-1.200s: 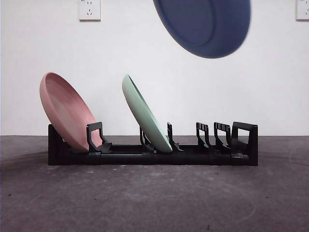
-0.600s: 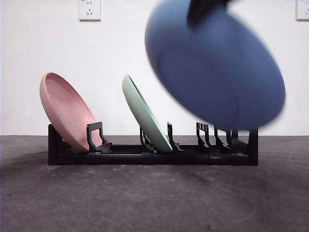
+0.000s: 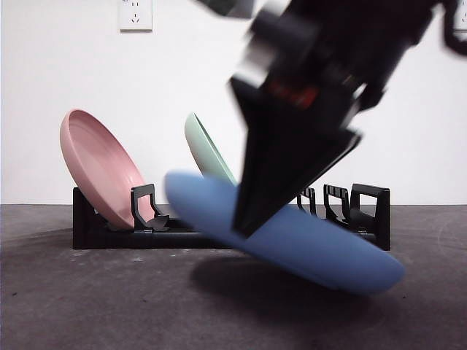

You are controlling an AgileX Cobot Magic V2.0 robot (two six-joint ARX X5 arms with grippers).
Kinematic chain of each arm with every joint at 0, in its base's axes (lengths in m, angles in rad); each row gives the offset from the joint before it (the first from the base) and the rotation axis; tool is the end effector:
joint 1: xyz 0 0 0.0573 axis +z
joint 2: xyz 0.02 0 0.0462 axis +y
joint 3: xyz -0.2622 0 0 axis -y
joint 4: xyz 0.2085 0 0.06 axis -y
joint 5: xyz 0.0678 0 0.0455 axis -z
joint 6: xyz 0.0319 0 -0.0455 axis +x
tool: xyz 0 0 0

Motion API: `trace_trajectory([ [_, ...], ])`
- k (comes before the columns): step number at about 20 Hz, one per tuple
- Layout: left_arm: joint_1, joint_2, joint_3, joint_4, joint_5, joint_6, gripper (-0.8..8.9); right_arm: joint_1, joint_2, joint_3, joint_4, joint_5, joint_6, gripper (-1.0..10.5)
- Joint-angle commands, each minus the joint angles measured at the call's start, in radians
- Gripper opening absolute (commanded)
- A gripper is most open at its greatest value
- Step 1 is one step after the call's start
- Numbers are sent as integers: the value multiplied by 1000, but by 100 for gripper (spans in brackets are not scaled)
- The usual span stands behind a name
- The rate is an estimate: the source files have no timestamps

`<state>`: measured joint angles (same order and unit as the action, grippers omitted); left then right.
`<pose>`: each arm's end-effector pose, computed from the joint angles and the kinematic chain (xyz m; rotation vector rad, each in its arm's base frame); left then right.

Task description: Place the plate

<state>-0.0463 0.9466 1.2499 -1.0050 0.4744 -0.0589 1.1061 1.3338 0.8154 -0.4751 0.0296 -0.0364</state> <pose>0.1205 -0.0202 0.3737 -0.2060 0.7082 -0.4788 0.1011 0.1995 0.2236 -0.5900 0.8599 1.0007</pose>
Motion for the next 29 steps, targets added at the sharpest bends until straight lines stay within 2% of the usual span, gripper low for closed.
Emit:
trace_trajectory([
  [1, -2, 8, 18, 10, 5, 22, 349, 21, 64, 8, 64, -3, 11, 14],
  [7, -2, 8, 18, 10, 5, 22, 349, 24, 162, 8, 136, -3, 27, 25],
  [9, -2, 8, 18, 9, 5, 22, 349, 24, 193, 8, 156, -2, 30, 113],
  [11, -2, 8, 18, 8, 5, 22, 349, 24, 216, 8, 169, -5, 33, 154],
  [13, -2, 8, 18, 5, 5, 22, 348, 25, 214, 10, 173, -70, 34, 202],
  [16, -2, 8, 18, -5, 5, 21, 348, 23, 173, 51, 183, -196, 72, 357],
  [17, -2, 8, 18, -6, 5, 21, 348, 23, 153, 83, 171, -222, 94, 367],
  [20, -2, 8, 18, -4, 5, 20, 345, 18, 91, 209, 53, -267, 183, 366],
  [24, -13, 9, 18, -6, 5, -29, 343, -59, 20, 423, -250, -266, 387, 361],
  [26, -21, 15, 18, -2, 5, -37, 343, -127, -3, 517, -400, -265, 391, 361],
  [29, -24, 45, 18, 8, -16, -40, 344, -244, -37, 602, -541, -257, 335, 361],
])
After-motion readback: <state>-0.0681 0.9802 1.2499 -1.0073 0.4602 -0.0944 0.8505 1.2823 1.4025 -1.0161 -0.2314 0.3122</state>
